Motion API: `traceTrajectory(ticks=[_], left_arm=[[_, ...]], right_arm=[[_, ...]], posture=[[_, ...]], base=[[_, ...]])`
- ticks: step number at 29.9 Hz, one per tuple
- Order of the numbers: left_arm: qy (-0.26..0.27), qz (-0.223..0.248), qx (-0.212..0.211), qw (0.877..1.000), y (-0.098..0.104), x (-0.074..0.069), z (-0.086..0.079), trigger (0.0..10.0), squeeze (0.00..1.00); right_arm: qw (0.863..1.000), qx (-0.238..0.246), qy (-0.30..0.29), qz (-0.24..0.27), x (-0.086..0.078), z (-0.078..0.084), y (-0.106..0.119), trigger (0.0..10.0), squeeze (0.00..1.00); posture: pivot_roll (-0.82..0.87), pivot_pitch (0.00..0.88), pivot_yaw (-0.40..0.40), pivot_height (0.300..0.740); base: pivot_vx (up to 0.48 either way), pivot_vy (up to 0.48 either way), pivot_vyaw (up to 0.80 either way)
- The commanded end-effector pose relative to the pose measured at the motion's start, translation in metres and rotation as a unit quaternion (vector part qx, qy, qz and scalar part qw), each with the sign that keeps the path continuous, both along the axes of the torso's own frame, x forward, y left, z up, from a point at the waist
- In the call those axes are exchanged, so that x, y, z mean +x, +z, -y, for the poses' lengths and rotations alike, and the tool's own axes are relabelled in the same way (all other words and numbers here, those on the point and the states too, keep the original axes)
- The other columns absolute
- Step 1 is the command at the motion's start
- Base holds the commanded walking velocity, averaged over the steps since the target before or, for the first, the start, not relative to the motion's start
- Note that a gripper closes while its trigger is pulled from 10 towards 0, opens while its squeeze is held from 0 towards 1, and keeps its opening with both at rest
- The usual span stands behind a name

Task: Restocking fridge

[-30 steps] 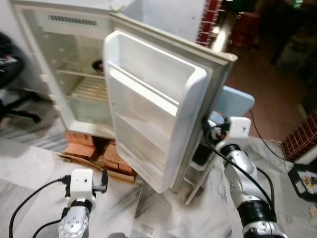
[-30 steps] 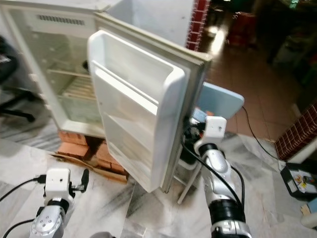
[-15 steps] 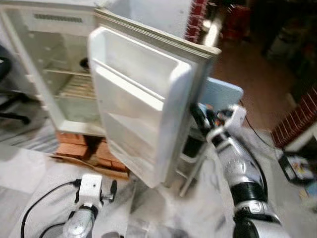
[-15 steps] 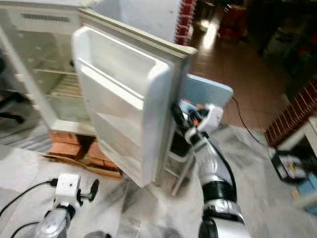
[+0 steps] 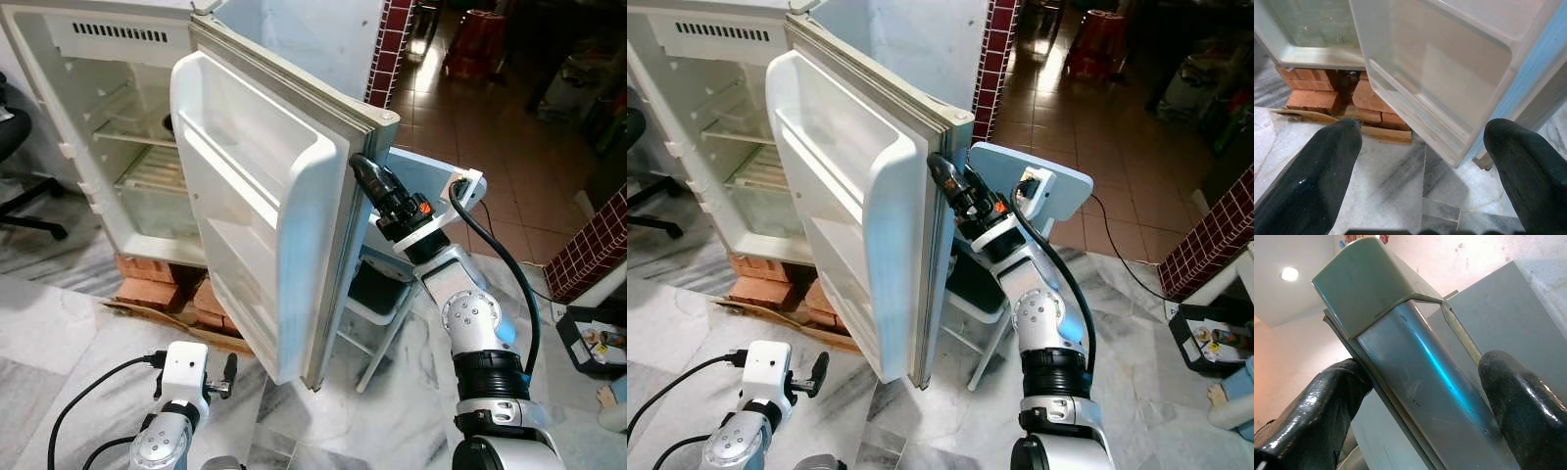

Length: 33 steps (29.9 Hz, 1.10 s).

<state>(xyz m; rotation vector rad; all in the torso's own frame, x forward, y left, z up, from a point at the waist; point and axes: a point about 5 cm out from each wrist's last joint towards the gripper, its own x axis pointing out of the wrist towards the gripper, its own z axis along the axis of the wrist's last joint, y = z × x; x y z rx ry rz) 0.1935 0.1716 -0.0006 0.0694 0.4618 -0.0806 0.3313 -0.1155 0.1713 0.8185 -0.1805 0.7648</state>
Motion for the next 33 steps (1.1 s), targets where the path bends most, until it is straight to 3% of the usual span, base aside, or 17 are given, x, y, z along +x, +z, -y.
traceTrajectory(ticks=[1, 14, 15, 16, 17, 18, 19, 23, 29, 33], left_arm=[[-0.003, -0.005, 0.001, 1.0, -0.001, -0.002, 0.0, 10.0, 0.0], [-0.003, -0.005, 0.001, 1.0, -0.001, -0.002, 0.0, 10.0, 0.0], [-0.001, -0.006, 0.001, 1.0, -0.001, -0.002, 0.0, 10.0, 0.0], [-0.001, -0.006, 0.001, 1.0, -0.001, -0.002, 0.0, 10.0, 0.0], [0.033, -0.032, 0.011, 0.999, -0.017, -0.025, -0.021, 10.0, 0.0], [0.041, -0.04, 0.014, 0.998, -0.022, -0.032, -0.027, 10.0, 0.0], [0.045, -0.044, 0.016, 0.998, -0.025, -0.035, -0.03, 10.0, 0.0], [0.044, -0.063, 0.016, 0.997, -0.039, -0.036, -0.033, 10.0, 0.0], [0.044, -0.076, 0.016, 0.996, -0.048, -0.039, -0.036, 10.0, 0.0], [0.045, -0.079, 0.015, 0.996, -0.055, -0.04, -0.038, 10.0, 0.0]], right_arm=[[1.0, 0.006, 0.005, 0.019, 0.001, -0.002, 0.01, 10.0, 0.0], [1.0, 0.006, 0.005, 0.019, 0.001, -0.002, 0.01, 10.0, 0.0], [0.997, 0.039, 0.057, 0.037, -0.009, -0.006, 0.023, 10.0, 0.0], [0.997, 0.039, 0.057, 0.037, -0.009, -0.006, 0.023, 10.0, 0.0], [0.974, -0.196, 0.109, -0.007, -0.038, 0.008, -0.049, 10.0, 0.0], [0.956, -0.266, 0.122, -0.026, -0.049, 0.015, -0.072, 10.0, 0.0], [0.944, -0.304, 0.127, -0.036, -0.054, 0.02, -0.084, 10.0, 0.0], [0.949, -0.286, 0.129, -0.037, -0.056, 0.02, -0.082, 10.0, 0.0], [0.943, -0.258, 0.207, -0.032, -0.074, 0.019, -0.08, 10.0, 0.0], [0.927, -0.305, 0.215, -0.031, -0.078, 0.021, -0.092, 10.0, 0.0]], posture=[[0.11, 0.0, -0.077, 0.74], [0.11, 0.0, -0.077, 0.74], [0.11, 0.0, -0.077, 0.74], [0.11, 0.0, -0.077, 0.74], [0.14, 0.0, -0.093, 0.74], [0.14, 0.0, -0.093, 0.74], [0.14, 0.0, -0.093, 0.74], [0.14, 0.0, -0.09, 0.74], [0.14, 0.0, -0.09, 0.74], [0.14, 0.0, -0.092, 0.74]], base=[[0.0, 0.0, 0.0], [0.0, 0.0, 0.0], [0.0, 0.0, 0.0], [0.0, 0.0, 0.0], [0.0, 0.0, 0.0], [0.0, 0.0, 0.0], [0.0, 0.0, 0.0], [0.0, 0.0, 0.0], [0.0, 0.0, 0.0], [0.0, 0.0, 0.0]])
